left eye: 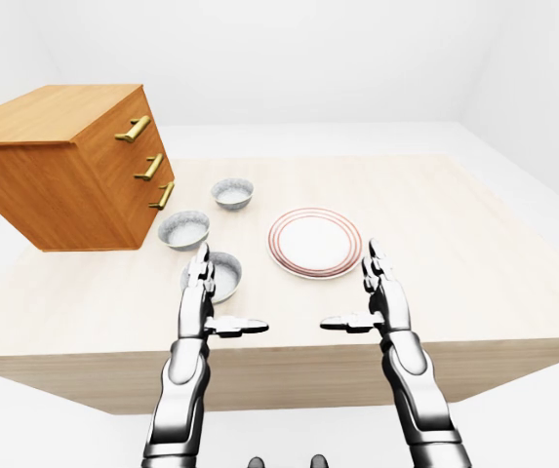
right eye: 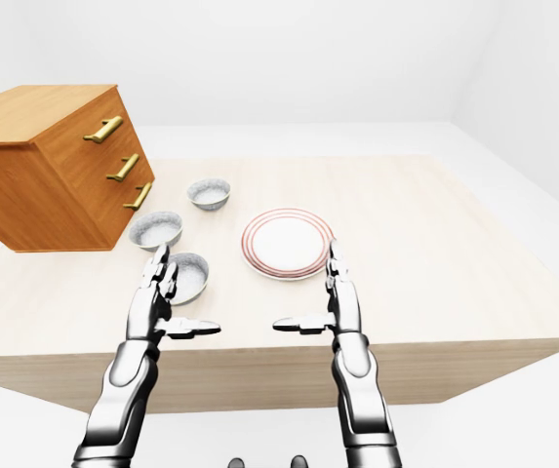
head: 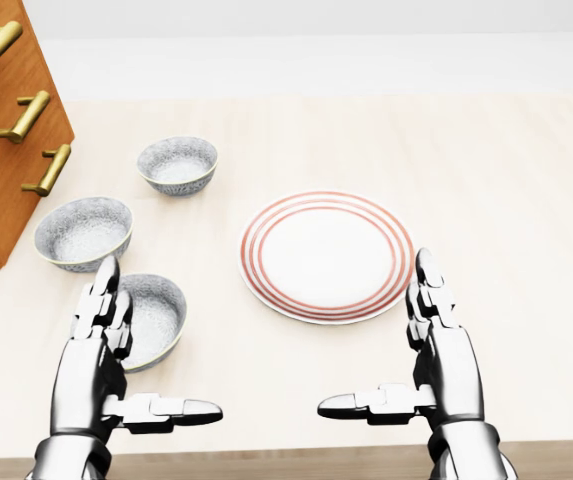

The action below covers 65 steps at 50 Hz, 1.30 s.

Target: Put the bowl at the front on the plate.

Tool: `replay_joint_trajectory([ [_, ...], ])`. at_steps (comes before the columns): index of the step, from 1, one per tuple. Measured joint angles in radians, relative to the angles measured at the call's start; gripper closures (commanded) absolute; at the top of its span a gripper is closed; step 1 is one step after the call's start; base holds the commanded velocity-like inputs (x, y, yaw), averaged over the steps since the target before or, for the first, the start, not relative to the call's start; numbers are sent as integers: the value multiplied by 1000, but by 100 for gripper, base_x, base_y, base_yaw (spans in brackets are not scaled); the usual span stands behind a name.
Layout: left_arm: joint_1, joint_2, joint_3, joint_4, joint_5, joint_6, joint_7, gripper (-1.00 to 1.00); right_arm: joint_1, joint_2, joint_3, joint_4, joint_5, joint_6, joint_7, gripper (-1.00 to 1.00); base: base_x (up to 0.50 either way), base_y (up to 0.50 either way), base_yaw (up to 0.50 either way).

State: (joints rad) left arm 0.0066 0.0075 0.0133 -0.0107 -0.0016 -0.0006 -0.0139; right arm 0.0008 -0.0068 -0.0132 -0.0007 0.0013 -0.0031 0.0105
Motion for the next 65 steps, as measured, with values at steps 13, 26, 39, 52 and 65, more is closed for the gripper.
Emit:
replay_joint_trajectory([
  [13, 8, 9, 20, -23, -5, 8, -16, -100, -4, -8, -14, 9, -5, -9, 12, -100, 0, 0, 0],
  [26, 6, 11, 28, -35, -16, 20, -23, -100, -4, -11, -16, 7, -16, -8, 13, -100, 0, 0, 0],
  [39, 19, 16, 98, -168, -61, 88, 77, -100, -11, -12, -17, 24, -22, -3, 13, -100, 0, 0, 0],
  [52, 75, 21, 241, -363, -96, 88, 131, -100, -9, -12, -21, 16, -18, -6, 8, -100, 0, 0, 0],
  [65, 97, 10, 407, -436, -148, 88, 287, -100, -7, -12, -26, 9, -6, 7, 0, -100, 0, 0, 0],
])
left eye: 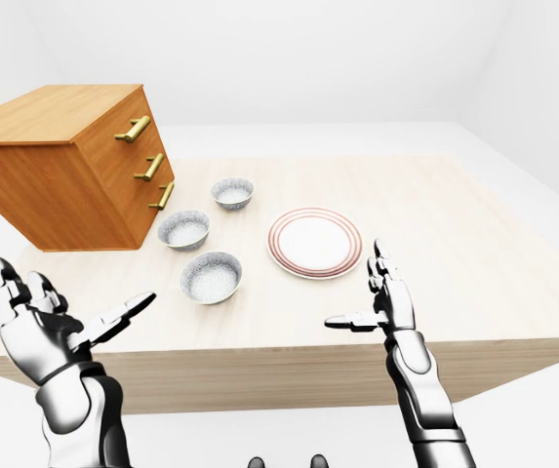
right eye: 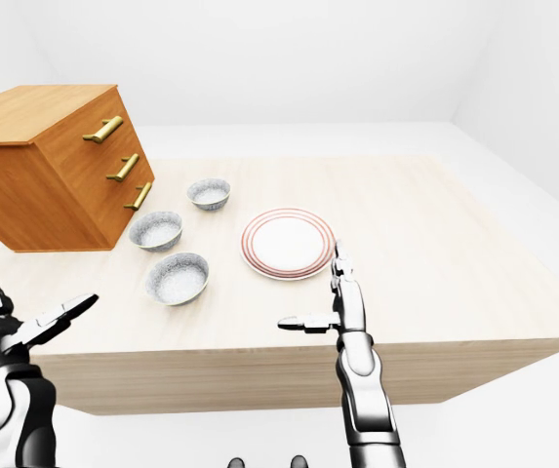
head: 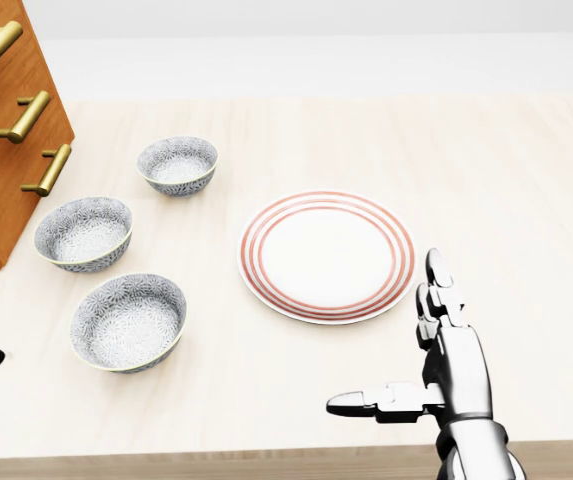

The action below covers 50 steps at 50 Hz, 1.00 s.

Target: Put the bowl at the front on the plate.

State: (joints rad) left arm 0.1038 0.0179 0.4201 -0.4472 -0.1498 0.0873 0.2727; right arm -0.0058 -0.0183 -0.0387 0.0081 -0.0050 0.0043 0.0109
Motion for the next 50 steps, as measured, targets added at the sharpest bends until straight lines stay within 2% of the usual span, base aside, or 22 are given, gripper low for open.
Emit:
replay_joint_trajectory([
  [6, 13, 0, 89, -9, -69, 0, 63, -100, -3, -1, -2, 6, -6, 6, -11, -100, 0, 0, 0],
  [13, 19, 5, 149, 25, -94, 0, 129, -100, -4, -2, -4, 6, -15, 18, -25, -100, 0, 0, 0],
  [24, 17, 16, 184, 104, -105, 0, 249, -100, -7, -3, -6, 7, -26, 32, -40, -100, 0, 0, 0],
  [50, 47, -1, 212, 55, -116, 0, 251, -100, -8, -5, -8, 13, -34, 44, -44, -100, 0, 0, 0],
])
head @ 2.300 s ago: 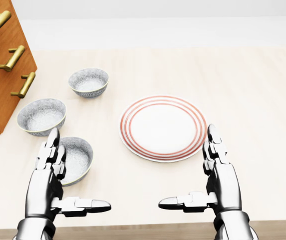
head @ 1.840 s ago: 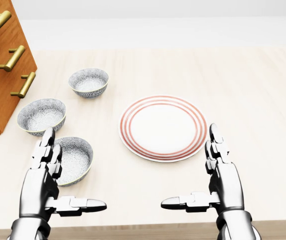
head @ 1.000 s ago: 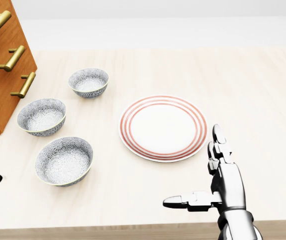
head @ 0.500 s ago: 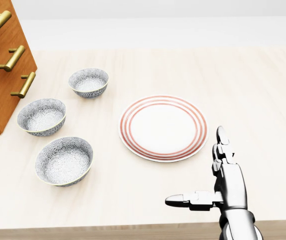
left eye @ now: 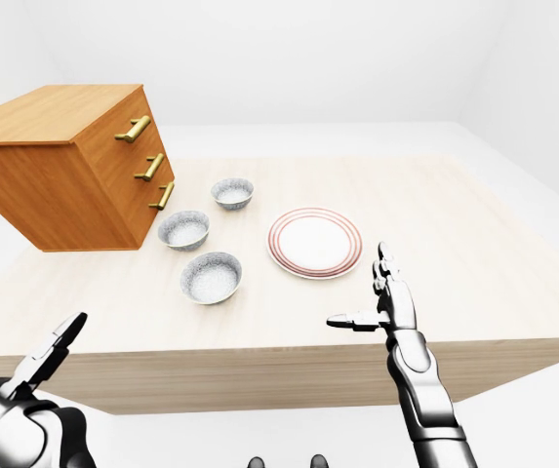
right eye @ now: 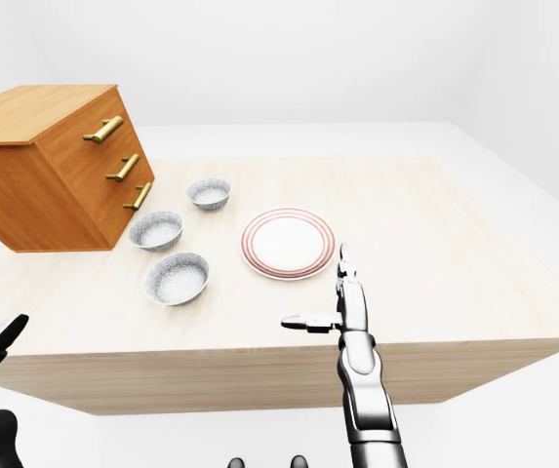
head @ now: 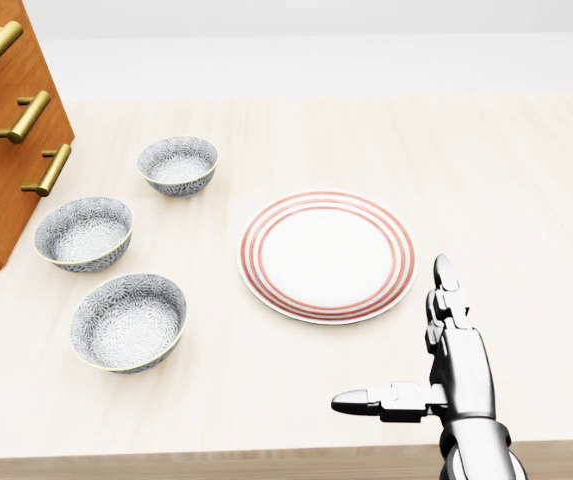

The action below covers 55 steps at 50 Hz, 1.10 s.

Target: Put the bowl at the front on the plate.

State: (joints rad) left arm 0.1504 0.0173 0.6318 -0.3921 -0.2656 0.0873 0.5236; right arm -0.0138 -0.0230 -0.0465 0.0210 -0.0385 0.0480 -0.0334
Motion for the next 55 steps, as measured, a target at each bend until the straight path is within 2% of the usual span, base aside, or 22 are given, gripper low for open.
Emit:
replay_joint_trajectory([
  [26, -5, -2, 11, -13, -2, 0, 0, -100, 1, 0, -2, -3, 0, 1, -1, -100, 0, 0, 0],
  [47, -8, -1, 17, -29, -13, 0, 0, -100, 3, -1, 0, -3, 4, -11, 6, -100, 0, 0, 0],
  [55, -4, -6, 20, -37, -17, 0, 0, -100, 5, 0, 2, -7, 3, -9, 13, -100, 25, 0, 0],
])
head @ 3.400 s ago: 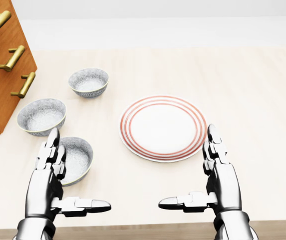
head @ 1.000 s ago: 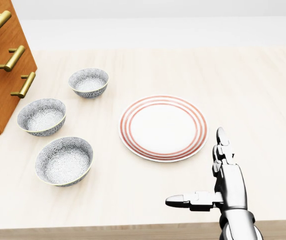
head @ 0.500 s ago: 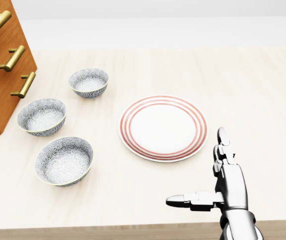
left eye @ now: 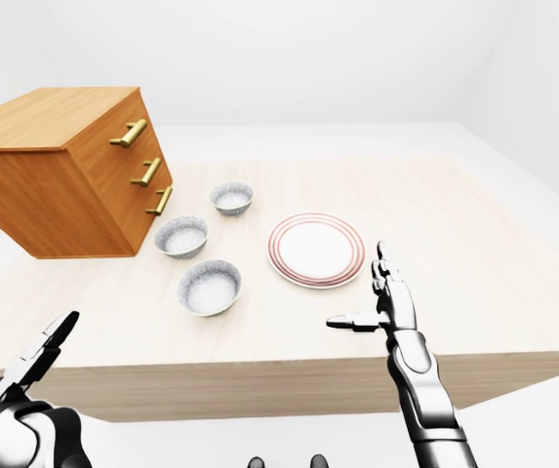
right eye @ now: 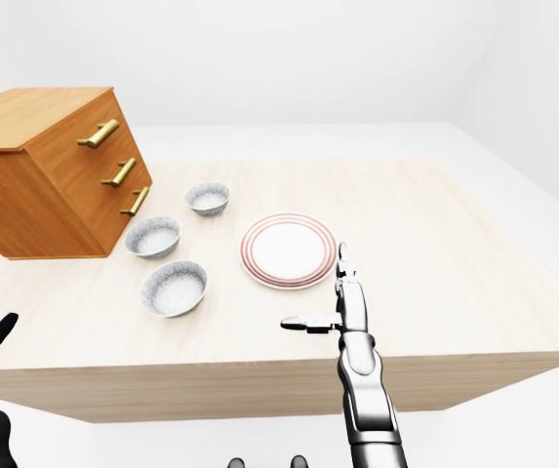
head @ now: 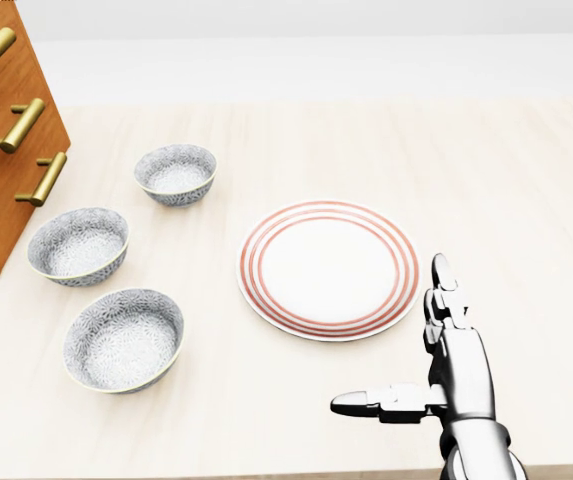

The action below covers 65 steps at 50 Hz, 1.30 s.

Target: Put the bowl at the front on the plate.

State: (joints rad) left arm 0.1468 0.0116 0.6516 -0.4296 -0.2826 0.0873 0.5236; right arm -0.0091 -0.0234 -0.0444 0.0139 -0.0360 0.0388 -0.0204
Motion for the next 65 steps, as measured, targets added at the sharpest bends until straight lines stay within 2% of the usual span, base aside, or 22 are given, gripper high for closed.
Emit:
replay_joint_trajectory([
  [45, -4, 1, -2, 0, -18, 0, 0, -100, -3, 1, 5, 6, -5, -11, 17, -100, 46, 0, 0],
  [65, -8, 2, -1, -5, -2, 0, 0, -100, 10, 2, 11, -23, -17, -12, 15, -100, 0, 0, 0],
])
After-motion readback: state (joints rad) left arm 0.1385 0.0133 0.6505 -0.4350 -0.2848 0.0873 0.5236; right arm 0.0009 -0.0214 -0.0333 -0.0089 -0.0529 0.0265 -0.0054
